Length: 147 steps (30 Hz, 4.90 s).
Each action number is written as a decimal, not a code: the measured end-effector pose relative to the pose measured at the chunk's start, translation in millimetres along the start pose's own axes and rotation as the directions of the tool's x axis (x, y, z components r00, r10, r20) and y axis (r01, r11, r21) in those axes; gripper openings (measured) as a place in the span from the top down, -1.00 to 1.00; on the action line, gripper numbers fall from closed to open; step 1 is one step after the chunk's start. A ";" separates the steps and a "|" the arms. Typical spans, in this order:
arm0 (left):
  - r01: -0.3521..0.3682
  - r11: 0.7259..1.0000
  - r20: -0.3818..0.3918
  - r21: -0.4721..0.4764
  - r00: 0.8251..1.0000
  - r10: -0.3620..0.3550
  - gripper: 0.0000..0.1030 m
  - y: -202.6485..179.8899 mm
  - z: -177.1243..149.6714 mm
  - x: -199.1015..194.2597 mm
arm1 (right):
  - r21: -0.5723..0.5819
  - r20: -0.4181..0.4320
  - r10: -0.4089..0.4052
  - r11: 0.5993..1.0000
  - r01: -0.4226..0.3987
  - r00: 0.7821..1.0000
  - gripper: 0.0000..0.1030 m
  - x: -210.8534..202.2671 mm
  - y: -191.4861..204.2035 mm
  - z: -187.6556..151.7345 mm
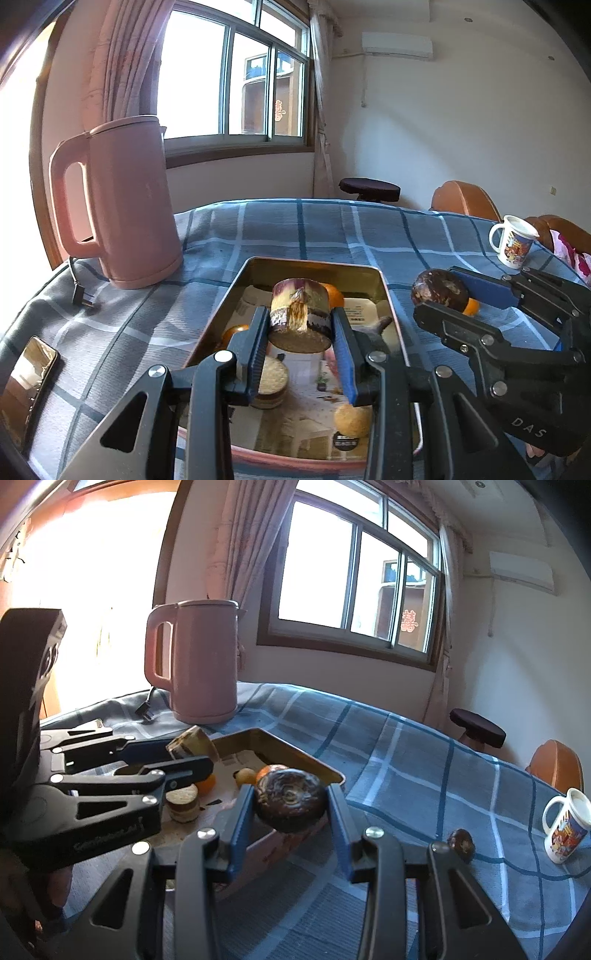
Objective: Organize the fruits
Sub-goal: 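Lower the bread roll into the tin with the left tool while right tool releases the chestnut there, then move both open tools back over the remaining items on the table, then grasp the orange with the right tool while left tool grasps the dark round fruit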
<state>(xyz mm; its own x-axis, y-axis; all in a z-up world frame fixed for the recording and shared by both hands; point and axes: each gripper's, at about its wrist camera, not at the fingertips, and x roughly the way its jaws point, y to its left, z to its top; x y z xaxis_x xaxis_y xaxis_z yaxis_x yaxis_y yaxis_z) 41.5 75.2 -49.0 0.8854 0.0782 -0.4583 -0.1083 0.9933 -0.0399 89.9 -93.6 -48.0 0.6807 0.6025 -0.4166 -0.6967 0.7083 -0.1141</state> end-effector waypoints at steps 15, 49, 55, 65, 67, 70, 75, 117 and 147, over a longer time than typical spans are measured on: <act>-0.035 0.999 -0.034 -0.029 0.999 0.034 0.31 22.1 -0.3 4.4 | -0.029 -0.011 0.036 0.999 -0.036 0.999 0.18 11.5 22.6 5.1; -0.045 0.999 -0.105 -0.009 0.994 0.043 0.30 28.6 -2.7 13.8 | -0.132 -0.141 0.083 0.986 -0.101 0.987 0.17 43.1 55.8 2.2; -0.068 0.997 -0.063 -0.034 0.996 0.066 -0.34 30.7 -1.4 3.7 | -0.101 -0.132 0.080 0.991 -0.093 0.988 -0.35 40.9 50.3 2.2; -0.008 1.000 0.018 -0.025 1.000 0.008 -0.43 0.2 9.8 -15.3 | -0.037 -0.087 -0.101 0.995 0.098 0.991 -0.58 -8.9 -17.4 -3.6; 0.028 1.000 0.015 -0.011 1.000 -0.027 -0.45 -14.1 12.1 -14.1 | 0.033 -0.117 -0.166 0.985 0.171 0.979 -0.58 -13.8 -50.2 -10.0; 0.060 0.998 0.008 0.021 0.998 -0.060 -0.48 -35.6 15.9 -8.7 | 0.155 -0.182 -0.209 0.959 0.238 0.961 -0.59 -10.6 -92.3 -21.0; 0.085 0.991 -0.003 0.105 0.996 -0.085 -0.48 -77.9 25.5 3.9 | 0.254 -0.298 -0.192 0.928 0.272 0.935 -0.57 14.9 -129.0 -36.1; 0.265 0.950 -0.366 0.165 0.911 -0.191 -0.48 -222.4 43.4 166.1 | 0.360 -0.399 -0.311 0.811 0.460 0.862 0.24 -13.4 -249.8 -73.2; 0.321 0.935 -0.295 0.152 0.917 -0.267 0.18 -209.0 36.0 133.7 | 0.283 -0.314 -0.324 0.865 0.414 0.892 0.24 -18.2 -224.6 -61.5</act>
<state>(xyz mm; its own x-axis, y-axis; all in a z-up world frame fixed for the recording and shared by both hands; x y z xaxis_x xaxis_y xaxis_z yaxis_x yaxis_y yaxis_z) 198.8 -118.9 -70.0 0.7078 -0.2187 -0.6717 0.2520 0.9665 -0.0491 220.0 -286.3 -70.3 0.7622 0.1922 -0.6181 -0.2565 0.9664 -0.0159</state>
